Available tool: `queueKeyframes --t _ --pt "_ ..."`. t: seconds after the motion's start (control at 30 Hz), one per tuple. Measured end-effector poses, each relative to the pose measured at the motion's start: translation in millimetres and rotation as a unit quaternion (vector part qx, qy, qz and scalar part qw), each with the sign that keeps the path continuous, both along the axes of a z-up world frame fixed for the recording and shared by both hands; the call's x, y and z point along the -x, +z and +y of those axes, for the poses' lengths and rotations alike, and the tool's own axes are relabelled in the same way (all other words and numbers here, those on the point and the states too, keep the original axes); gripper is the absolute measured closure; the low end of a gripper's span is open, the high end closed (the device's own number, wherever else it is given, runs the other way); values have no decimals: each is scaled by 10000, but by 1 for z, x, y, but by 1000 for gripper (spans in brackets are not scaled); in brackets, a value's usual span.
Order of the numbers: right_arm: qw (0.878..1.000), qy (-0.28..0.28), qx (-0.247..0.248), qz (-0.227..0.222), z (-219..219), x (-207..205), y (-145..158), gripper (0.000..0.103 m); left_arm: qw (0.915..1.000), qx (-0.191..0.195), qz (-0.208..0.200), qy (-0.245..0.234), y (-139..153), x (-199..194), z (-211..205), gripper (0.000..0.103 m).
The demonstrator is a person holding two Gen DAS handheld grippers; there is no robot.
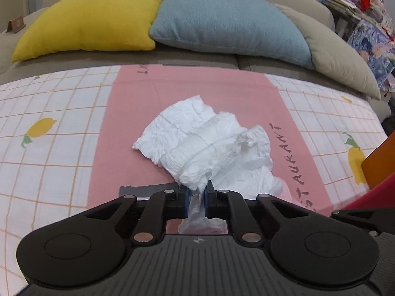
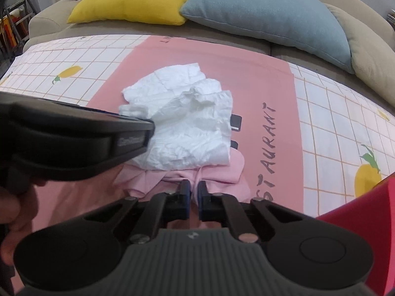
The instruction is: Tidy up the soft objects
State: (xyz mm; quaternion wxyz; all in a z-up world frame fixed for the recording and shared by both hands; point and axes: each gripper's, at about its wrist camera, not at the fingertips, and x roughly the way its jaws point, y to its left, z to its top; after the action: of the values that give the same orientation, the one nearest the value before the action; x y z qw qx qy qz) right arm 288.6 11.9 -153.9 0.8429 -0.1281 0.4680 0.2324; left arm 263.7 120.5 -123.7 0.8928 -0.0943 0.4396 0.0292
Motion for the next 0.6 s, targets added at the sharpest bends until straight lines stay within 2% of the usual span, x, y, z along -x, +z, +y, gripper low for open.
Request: queueKeyframes --t 0.13,0.33,0.47,0.6 --pt "9999 -36 -98 49 -6 10 10 102 9992 114 -46 378 14 17 7 92" --pt "9997 187 -108 99 -19 49 22 102 9984 41 -32 562 31 54 6 92" --pt "9993 363 -15 81 -37 83 27 102 9977 265 40 624 34 85 0 92" --pt "9994 310 4 166 -62 111 28 102 9969 480 125 605 36 115 -11 92"
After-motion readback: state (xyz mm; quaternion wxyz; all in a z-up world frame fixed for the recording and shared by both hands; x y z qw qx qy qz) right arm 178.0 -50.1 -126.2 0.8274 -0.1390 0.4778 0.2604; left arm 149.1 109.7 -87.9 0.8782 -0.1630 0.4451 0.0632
